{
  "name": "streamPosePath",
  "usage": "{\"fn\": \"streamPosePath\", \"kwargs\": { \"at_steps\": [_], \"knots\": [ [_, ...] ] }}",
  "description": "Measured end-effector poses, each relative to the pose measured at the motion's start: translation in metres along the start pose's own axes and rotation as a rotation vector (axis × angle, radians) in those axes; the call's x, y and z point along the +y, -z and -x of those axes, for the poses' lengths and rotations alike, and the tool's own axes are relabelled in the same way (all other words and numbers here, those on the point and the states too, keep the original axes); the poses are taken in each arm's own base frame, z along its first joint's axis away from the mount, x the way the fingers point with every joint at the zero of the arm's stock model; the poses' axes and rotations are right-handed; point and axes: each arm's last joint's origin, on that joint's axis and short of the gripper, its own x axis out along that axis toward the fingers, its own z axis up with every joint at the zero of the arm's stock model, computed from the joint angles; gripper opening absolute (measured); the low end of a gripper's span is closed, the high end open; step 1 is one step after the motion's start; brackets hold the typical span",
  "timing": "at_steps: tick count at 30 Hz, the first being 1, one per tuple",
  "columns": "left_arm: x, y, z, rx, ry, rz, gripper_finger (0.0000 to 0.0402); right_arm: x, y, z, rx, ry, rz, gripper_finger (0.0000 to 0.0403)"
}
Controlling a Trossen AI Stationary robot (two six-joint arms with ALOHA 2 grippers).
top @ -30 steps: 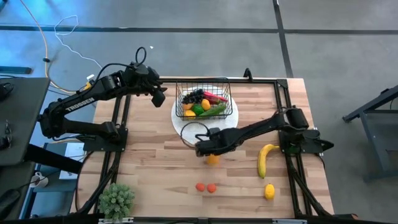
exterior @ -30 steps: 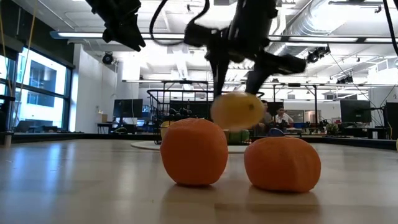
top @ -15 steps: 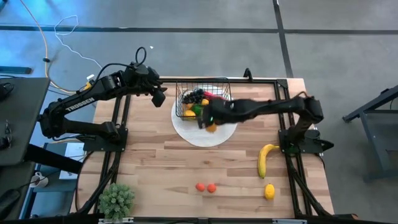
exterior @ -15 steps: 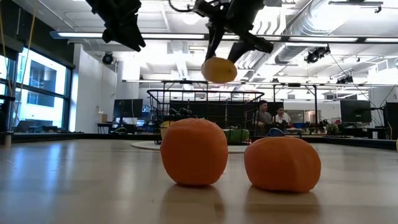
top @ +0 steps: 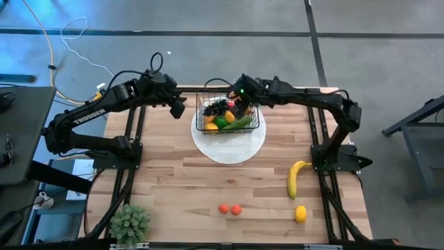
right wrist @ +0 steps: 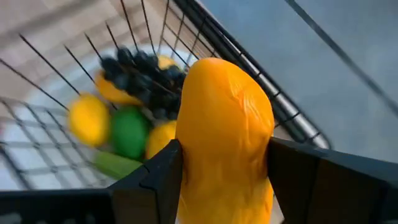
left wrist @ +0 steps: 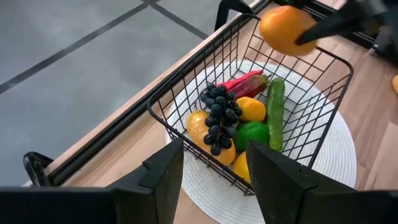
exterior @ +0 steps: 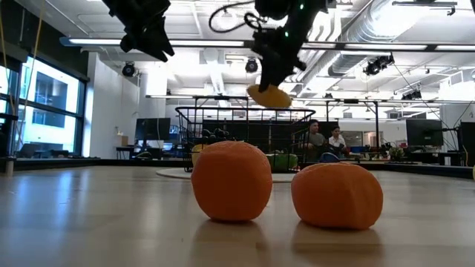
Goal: Build produce basket
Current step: Put the mango into the black basket
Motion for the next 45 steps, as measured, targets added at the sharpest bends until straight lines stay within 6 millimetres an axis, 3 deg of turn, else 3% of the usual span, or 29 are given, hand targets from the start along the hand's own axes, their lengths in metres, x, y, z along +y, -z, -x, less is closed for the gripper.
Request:
{"fn": "streamPosePath", "kwargs": {
  "at_steps": [6,15,28,45],
  "knots": [
    [0.001,0.000,-0.001,-0.001,-0.022,0.003,0.0165,-0.024,0.000,-0.030,0.055,-0.085,0.248,0.0171],
    [0.001,0.000,-0.001,-0.002,-0.026,0.024,0.0165,-0.034,0.004,-0.060,0.085,-0.167,0.538,0.0173],
    [0.001,0.000,-0.001,-0.002,-0.027,0.029,0.0165,-0.034,0.016,-0.097,0.186,-0.176,0.592,0.0175],
    [0.001,0.000,-0.001,-0.003,-0.026,0.028,0.0165,-0.030,0.016,-0.097,0.205,-0.072,0.601,0.0264]
  ]
}}
